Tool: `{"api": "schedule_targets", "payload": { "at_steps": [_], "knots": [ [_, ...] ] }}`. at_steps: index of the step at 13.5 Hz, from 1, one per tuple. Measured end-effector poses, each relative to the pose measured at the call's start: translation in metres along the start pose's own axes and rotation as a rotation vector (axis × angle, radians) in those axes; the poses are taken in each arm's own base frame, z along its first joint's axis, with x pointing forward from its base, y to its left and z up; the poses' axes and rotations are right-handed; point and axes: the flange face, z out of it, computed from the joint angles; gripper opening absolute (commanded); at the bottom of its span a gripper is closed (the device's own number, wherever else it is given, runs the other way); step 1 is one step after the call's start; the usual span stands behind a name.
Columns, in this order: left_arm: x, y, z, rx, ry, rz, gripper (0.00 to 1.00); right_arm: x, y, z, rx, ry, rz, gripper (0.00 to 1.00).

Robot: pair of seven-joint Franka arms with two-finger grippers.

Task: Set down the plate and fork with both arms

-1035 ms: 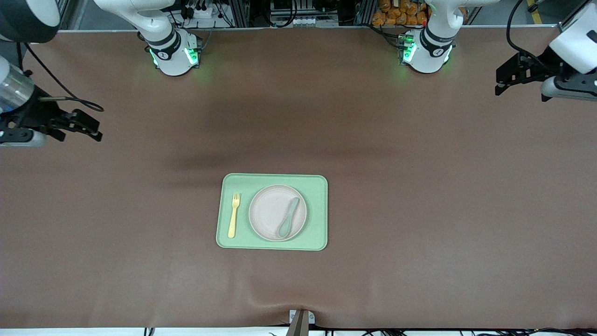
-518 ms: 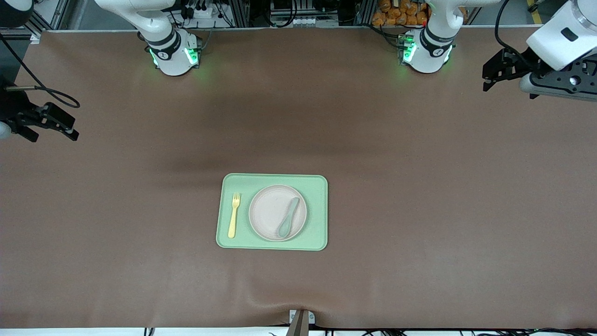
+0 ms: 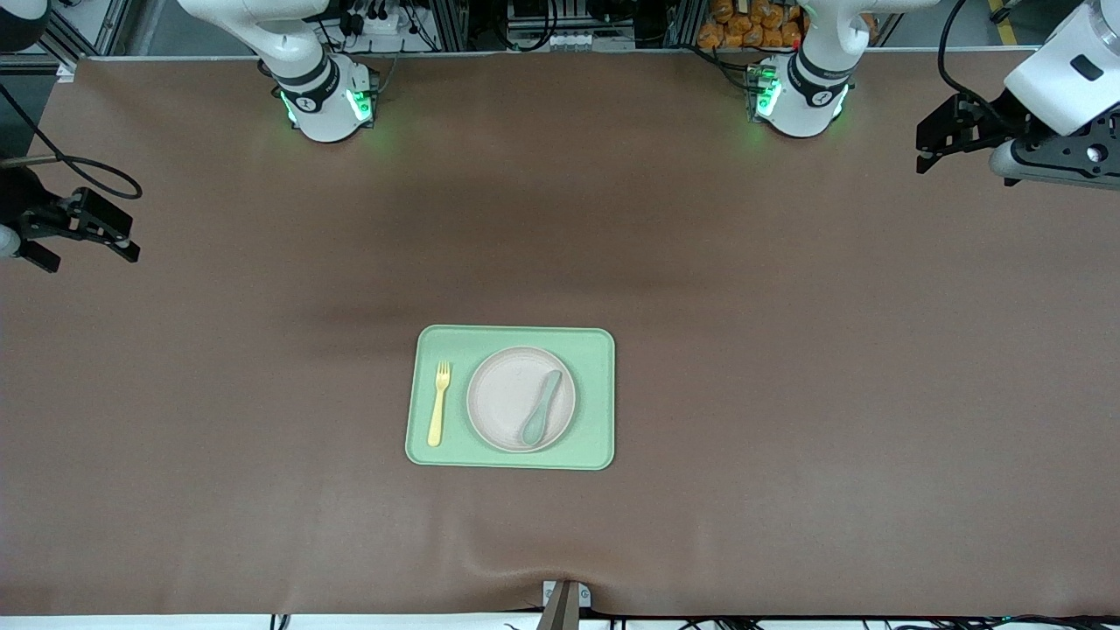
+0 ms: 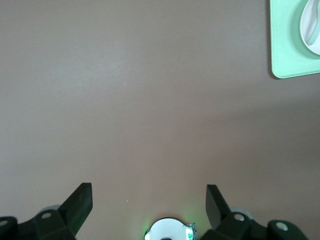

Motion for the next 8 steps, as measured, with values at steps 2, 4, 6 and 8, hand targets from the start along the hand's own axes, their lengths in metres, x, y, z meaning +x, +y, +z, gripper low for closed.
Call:
{"api": "schedule_targets", "payload": {
  "at_steps": [2, 4, 6, 8],
  "knots": [
    [0.000, -0.001, 0.000, 0.000, 0.000, -0.003, 1.00, -0.001, -0.002, -0.001, 0.001, -0.007, -0.004, 1.00],
    [0.000, -0.004, 0.000, -0.001, 0.000, -0.006, 1.00, 0.000, -0.008, -0.002, 0.001, -0.012, -0.012, 1.00],
    [0.000, -0.006, 0.000, -0.001, 0.000, -0.010, 1.00, -0.001, -0.012, -0.003, 0.002, -0.026, -0.008, 1.00],
    [0.000, -0.006, 0.000, -0.001, 0.001, -0.010, 1.00, -0.003, -0.011, -0.008, 0.002, -0.033, 0.005, 1.00]
  ]
}}
